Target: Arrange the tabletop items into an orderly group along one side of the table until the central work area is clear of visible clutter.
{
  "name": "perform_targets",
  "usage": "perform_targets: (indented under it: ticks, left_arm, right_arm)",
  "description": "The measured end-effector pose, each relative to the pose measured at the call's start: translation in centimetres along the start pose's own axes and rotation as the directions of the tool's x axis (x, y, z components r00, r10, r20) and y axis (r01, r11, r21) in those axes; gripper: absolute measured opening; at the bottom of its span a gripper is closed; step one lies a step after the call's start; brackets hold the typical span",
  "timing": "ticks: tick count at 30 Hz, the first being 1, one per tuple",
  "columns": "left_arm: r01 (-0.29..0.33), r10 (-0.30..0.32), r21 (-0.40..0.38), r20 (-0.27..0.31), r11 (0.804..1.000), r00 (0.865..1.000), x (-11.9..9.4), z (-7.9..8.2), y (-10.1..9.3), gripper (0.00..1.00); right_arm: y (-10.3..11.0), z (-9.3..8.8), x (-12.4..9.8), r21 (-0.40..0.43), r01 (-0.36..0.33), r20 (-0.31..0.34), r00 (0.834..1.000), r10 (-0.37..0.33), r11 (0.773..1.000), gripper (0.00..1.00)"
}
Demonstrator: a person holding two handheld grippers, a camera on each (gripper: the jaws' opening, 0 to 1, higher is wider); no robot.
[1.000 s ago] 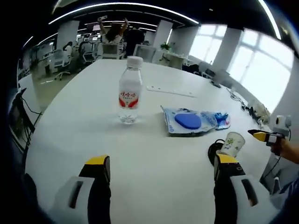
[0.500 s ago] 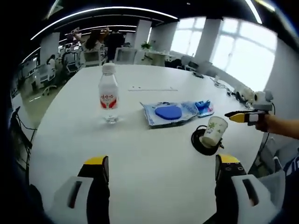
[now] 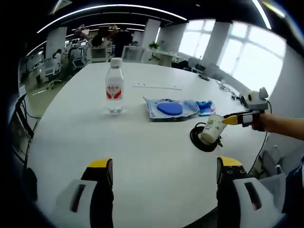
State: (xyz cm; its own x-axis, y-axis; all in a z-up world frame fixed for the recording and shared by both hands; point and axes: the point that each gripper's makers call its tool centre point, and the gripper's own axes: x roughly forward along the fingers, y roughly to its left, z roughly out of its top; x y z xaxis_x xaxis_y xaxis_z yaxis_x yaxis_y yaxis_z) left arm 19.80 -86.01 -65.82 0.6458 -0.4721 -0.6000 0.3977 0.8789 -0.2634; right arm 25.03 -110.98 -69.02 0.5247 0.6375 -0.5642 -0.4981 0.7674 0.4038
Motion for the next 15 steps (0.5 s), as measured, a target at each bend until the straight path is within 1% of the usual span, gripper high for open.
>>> perform_targets:
  ticks: [1, 2, 4, 5, 6, 7, 10, 12, 13, 15]
  left_arm:
    - [-0.002, 0.002, -0.003, 0.002, 1.000, 1.000, -0.1, 0.0, 0.0, 0.88]
    - [-0.005, 0.005, -0.006, 0.004, 1.000, 1.000, -0.3, -0.1, 0.0, 0.87]
    - [-0.011, 0.011, -0.014, 0.005, 1.000, 1.000, -0.6, -0.4, 0.0, 0.87]
    - [-0.012, 0.012, -0.019, 0.005, 1.000, 1.000, -0.7, -0.5, 0.1, 0.86]
    - [-0.014, 0.014, -0.032, 0.003, 0.999, 1.000, -0.8, -0.6, 0.1, 0.85]
    - [-0.015, 0.015, -0.041, 0.006, 0.999, 1.000, -0.9, -0.7, 0.2, 0.84]
    - [-0.024, 0.024, -0.050, 0.010, 0.998, 1.000, -1.0, -0.8, 0.3, 0.84]
    - [-0.026, 0.026, -0.051, 0.008, 0.998, 1.000, -1.0, -0.9, 0.3, 0.84]
    - [-0.025, 0.026, -0.052, 0.008, 0.998, 1.000, -1.1, -0.9, 0.3, 0.84]
    - [-0.025, 0.025, -0.052, 0.012, 0.998, 1.000, -1.1, -0.8, 0.2, 0.84]
  right_arm:
    - [0.0, 0.0, 0.1, 0.001, -0.002, -0.003, 1.000, 0.002, 1.000, 0.29]
    - [0.1, 0.1, 0.1, 0.002, -0.008, -0.003, 1.000, 0.008, 1.000, 0.26]
    - [0.7, 0.1, 0.2, 0.001, -0.040, -0.009, 0.999, 0.040, 0.999, 0.16]
    - [0.8, 0.0, 0.3, -0.002, -0.041, -0.016, 0.999, 0.041, 0.999, 0.10]
    - [0.7, -0.2, 0.4, -0.010, -0.036, -0.032, 0.999, 0.036, 0.999, 0.06]
    - [0.6, -0.3, 0.5, -0.018, -0.033, -0.037, 0.999, 0.032, 0.999, 0.05]
    - [0.8, 0.0, 0.7, 0.009, -0.044, -0.025, 0.999, 0.044, 0.999, 0.04]
    - [1.1, 0.2, 0.8, -0.013, -0.045, -0.027, 0.999, 0.044, 0.999, 0.03]
    - [1.2, 0.4, 0.8, -0.043, -0.044, -0.029, 0.999, 0.043, 0.998, 0.03]
    - [1.5, 0.7, 0.8, -0.048, -0.050, -0.021, 0.999, 0.049, 0.998, 0.00]
